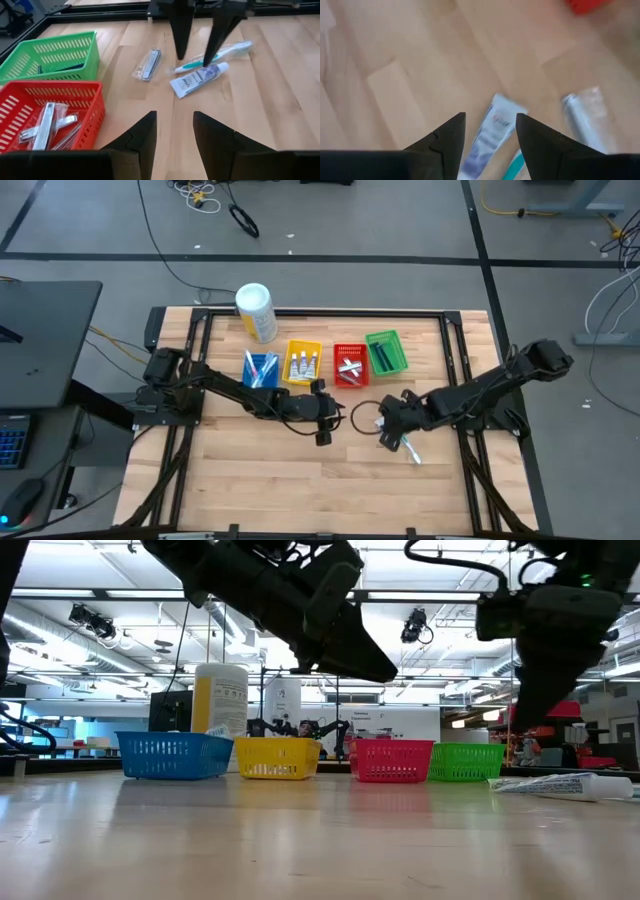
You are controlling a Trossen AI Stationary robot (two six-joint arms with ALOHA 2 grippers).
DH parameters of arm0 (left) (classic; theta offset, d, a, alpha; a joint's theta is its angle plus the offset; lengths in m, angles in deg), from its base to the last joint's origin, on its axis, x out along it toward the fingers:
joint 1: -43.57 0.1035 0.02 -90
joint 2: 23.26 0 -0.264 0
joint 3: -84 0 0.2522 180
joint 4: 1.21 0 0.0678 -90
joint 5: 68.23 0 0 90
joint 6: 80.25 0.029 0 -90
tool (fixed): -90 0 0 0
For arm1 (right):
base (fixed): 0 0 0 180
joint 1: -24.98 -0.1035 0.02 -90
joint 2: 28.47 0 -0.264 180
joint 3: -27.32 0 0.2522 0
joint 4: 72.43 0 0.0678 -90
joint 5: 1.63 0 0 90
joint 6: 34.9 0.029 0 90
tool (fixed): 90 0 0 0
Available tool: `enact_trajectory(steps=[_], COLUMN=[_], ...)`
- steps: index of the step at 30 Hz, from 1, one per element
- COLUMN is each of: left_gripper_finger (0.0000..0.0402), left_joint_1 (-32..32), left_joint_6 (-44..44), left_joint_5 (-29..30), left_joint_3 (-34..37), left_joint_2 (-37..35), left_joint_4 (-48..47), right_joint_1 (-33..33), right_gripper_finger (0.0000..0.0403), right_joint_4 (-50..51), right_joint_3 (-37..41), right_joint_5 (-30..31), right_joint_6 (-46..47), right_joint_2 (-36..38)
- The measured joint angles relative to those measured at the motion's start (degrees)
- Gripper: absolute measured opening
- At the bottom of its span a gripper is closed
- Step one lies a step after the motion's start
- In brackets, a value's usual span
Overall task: Pick & Place Travel size toiletries
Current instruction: Put the white toothpaste into the yellow bin
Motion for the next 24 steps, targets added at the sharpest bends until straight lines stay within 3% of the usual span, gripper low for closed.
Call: enact_trajectory(steps=[9, 24], left_gripper_finger=[0.0137, 0.0137], left_joint_1=[-0.7, -0.8], left_joint_6=[-0.2, -1.7], left_joint_5=[0.3, 0.2], left_joint_3=[0.0, 0.0], left_joint_2=[0.0, 0.0], left_joint_4=[0.0, -0.2], right_joint_1=[-6.0, -6.7], right_gripper_finger=[0.0185, 0.0185], right_joint_4=[2.6, 2.6], right_joint_3=[0.0, 0.0], right_joint_5=[0.0, 1.6], right_joint_6=[7.2, 12.5], right_joint_2=[-3.0, -10.8])
